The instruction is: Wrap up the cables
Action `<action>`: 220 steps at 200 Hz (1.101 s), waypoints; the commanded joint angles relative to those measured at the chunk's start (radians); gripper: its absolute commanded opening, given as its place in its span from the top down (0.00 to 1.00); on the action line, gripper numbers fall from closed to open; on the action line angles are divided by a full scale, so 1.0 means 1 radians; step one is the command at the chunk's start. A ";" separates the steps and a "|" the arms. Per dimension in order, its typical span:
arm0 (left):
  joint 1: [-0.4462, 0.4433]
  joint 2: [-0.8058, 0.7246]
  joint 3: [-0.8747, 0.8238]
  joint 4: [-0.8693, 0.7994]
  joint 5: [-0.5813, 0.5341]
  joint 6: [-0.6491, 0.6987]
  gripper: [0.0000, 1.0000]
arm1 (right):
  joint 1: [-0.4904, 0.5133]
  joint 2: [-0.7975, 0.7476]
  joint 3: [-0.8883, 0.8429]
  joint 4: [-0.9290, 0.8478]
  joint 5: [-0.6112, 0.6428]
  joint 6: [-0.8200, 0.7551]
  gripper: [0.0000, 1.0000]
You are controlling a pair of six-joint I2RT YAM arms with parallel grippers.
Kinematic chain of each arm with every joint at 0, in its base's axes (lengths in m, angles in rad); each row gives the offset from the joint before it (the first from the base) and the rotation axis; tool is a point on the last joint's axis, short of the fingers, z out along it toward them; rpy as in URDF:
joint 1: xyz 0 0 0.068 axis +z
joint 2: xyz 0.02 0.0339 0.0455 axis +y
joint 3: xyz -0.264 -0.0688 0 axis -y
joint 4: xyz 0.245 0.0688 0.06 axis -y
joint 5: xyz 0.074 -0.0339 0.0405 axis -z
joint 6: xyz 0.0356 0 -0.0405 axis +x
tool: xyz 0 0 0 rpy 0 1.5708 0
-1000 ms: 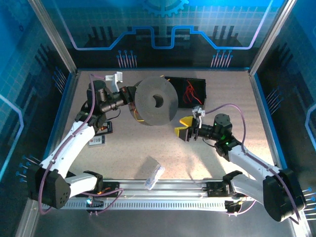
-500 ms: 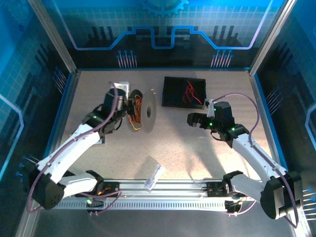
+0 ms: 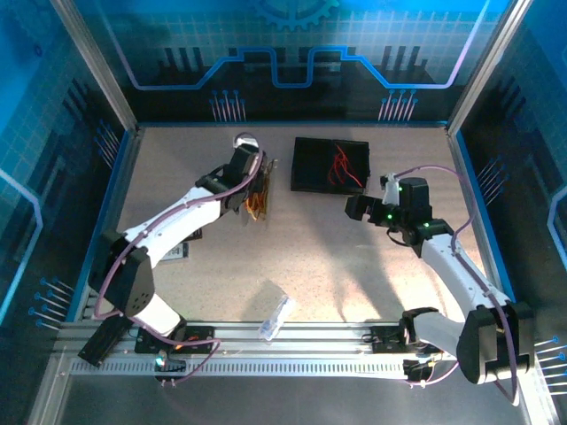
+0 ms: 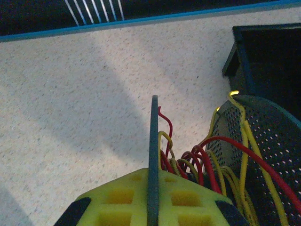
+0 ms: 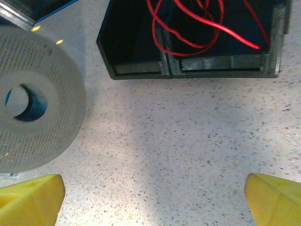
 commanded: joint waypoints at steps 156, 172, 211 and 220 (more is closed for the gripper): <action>0.071 0.333 0.402 -0.049 0.174 -0.036 0.67 | -0.001 0.130 0.108 -0.037 -0.060 -0.062 0.10; 0.071 0.324 0.396 -0.050 0.181 -0.038 0.61 | 0.001 0.131 0.108 -0.038 -0.061 -0.062 0.11; 0.071 0.283 0.398 -0.061 0.210 -0.041 0.45 | 0.007 0.122 0.106 -0.048 -0.067 -0.064 0.11; 0.072 0.270 0.398 -0.065 0.220 -0.041 0.39 | 0.010 0.118 0.107 -0.049 -0.069 -0.061 0.11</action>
